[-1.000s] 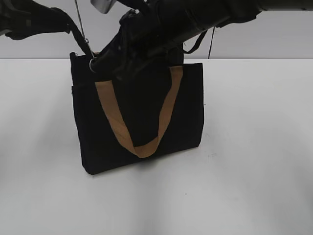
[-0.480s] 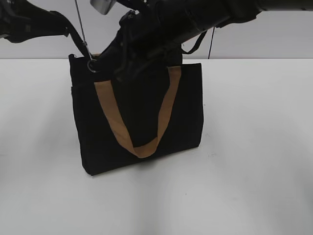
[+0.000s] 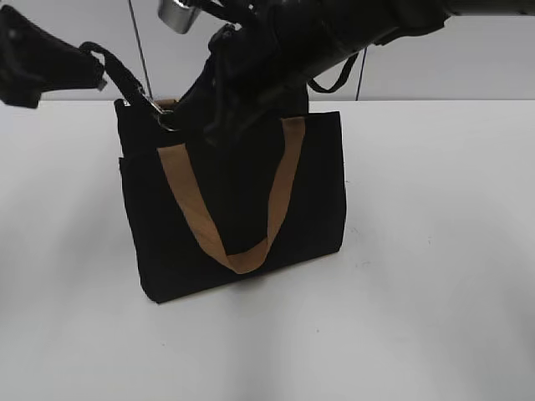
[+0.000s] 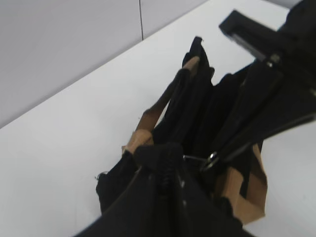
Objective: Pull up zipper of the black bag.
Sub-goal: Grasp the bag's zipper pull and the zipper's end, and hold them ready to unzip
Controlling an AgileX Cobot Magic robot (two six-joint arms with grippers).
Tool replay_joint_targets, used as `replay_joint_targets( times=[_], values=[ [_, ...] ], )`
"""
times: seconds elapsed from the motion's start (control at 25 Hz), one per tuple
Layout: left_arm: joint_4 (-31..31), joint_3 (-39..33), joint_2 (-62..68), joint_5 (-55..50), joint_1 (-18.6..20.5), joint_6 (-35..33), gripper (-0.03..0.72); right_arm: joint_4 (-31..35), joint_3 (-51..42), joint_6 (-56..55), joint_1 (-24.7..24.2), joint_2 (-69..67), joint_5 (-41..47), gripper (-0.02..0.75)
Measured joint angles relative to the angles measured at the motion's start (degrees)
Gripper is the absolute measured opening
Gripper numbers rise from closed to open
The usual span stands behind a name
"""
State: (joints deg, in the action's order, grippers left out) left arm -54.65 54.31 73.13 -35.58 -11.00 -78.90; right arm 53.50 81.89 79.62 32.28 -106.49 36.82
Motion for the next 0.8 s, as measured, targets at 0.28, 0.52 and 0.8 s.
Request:
replay_joint_targets(
  times=[0.28, 0.52, 0.8],
  values=[
    [14.8, 0.0, 0.0, -4.6, 0.0, 1.5, 0.025, -7.2, 0.0, -6.2, 0.0, 0.4, 0.1, -0.001],
    [30.5, 0.0, 0.0, -7.3, 0.0, 14.9, 0.025, -7.6, 0.0, -6.8, 0.0, 0.5, 0.0, -0.001],
    [38.3, 0.0, 0.0, -9.4, 0.0, 23.3, 0.025, -7.9, 0.0, -6.9, 0.0, 0.5, -1.3, -0.001]
  ],
)
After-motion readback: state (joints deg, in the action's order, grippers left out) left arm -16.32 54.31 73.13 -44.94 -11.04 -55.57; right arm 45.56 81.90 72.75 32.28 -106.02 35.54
